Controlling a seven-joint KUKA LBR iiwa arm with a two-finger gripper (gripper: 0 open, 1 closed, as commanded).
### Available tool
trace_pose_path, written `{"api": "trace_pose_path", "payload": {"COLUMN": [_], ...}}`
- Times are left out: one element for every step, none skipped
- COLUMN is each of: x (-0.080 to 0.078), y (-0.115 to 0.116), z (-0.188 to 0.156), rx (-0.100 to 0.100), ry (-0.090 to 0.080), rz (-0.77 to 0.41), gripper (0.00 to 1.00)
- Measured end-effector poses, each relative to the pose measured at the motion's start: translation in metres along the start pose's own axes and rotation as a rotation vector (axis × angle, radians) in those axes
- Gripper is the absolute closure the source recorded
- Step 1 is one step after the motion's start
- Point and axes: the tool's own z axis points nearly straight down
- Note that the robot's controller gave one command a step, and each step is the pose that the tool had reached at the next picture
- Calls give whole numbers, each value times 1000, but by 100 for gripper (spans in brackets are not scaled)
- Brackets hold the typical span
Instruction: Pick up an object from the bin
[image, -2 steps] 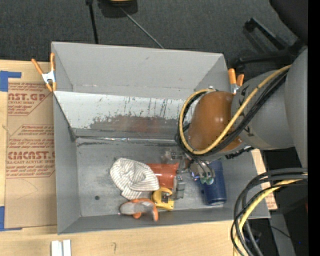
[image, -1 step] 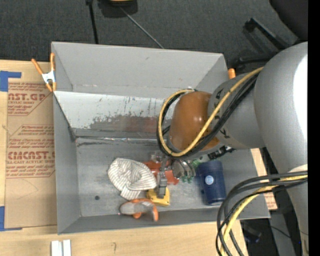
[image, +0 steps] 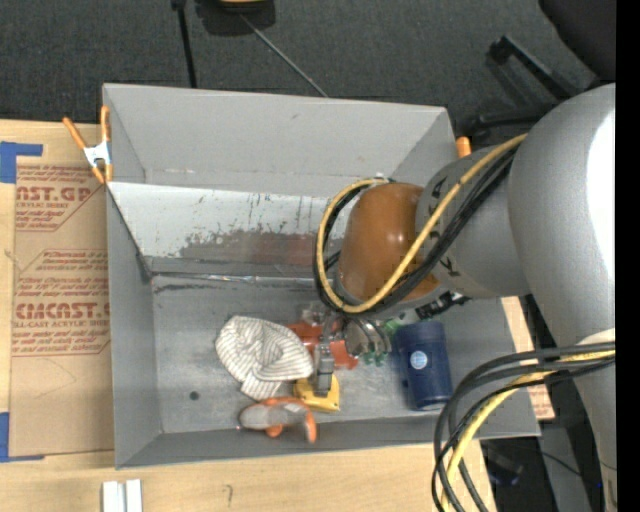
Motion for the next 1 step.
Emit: {"api": "trace_pose_path", "payload": {"x": [3], "y": [5], "z": [-166], "rx": [-1], "ry": [-16], "rz": [9], "gripper": [100]}}
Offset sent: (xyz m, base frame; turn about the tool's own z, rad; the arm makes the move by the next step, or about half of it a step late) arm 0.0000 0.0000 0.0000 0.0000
